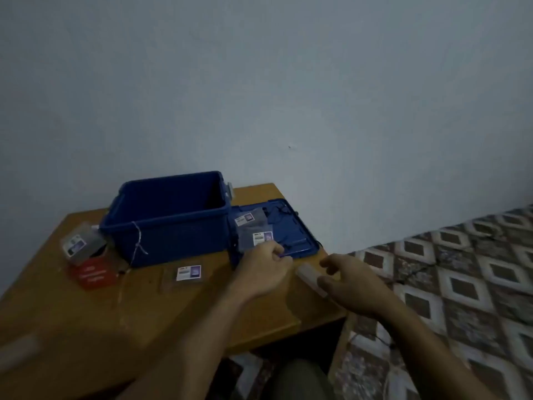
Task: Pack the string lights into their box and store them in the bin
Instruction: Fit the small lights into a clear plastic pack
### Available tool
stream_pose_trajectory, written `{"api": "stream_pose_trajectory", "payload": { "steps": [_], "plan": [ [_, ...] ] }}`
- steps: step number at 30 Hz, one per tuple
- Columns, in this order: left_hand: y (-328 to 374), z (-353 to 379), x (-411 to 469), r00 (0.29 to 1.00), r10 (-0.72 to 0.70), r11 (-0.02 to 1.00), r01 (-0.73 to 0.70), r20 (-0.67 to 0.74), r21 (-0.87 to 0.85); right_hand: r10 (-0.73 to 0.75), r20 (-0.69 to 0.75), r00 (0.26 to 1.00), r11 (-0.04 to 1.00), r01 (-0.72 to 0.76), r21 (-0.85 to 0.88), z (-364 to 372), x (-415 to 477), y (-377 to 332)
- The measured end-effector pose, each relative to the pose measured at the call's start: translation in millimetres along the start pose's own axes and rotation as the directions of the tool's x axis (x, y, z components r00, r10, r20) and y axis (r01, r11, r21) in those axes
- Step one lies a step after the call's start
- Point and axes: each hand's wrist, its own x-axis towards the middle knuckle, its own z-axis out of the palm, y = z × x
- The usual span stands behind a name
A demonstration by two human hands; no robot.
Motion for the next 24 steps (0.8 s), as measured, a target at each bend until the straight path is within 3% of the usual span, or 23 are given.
{"api": "stream_pose_trajectory", "payload": {
  "steps": [4,14,24],
  "plan": [
    [-6,29,13,0.995,-0.067,0.996,0.063,0.068,0.069,0.066,0.017,0.998,0.993,-0.064,-0.097,15,1,18],
    [-12,64,13,0.991,0.033,0.940,0.014,-0.133,0.340,0.059,-0.121,0.991,0.995,-0.069,-0.075,35,3,24],
    [17,38,-37,0.960,0.093,0.992,-0.112,-0.265,-0.058,-0.056,-0.199,0.978,0.998,0.062,0.026,-2,-39,4]
  ]
}}
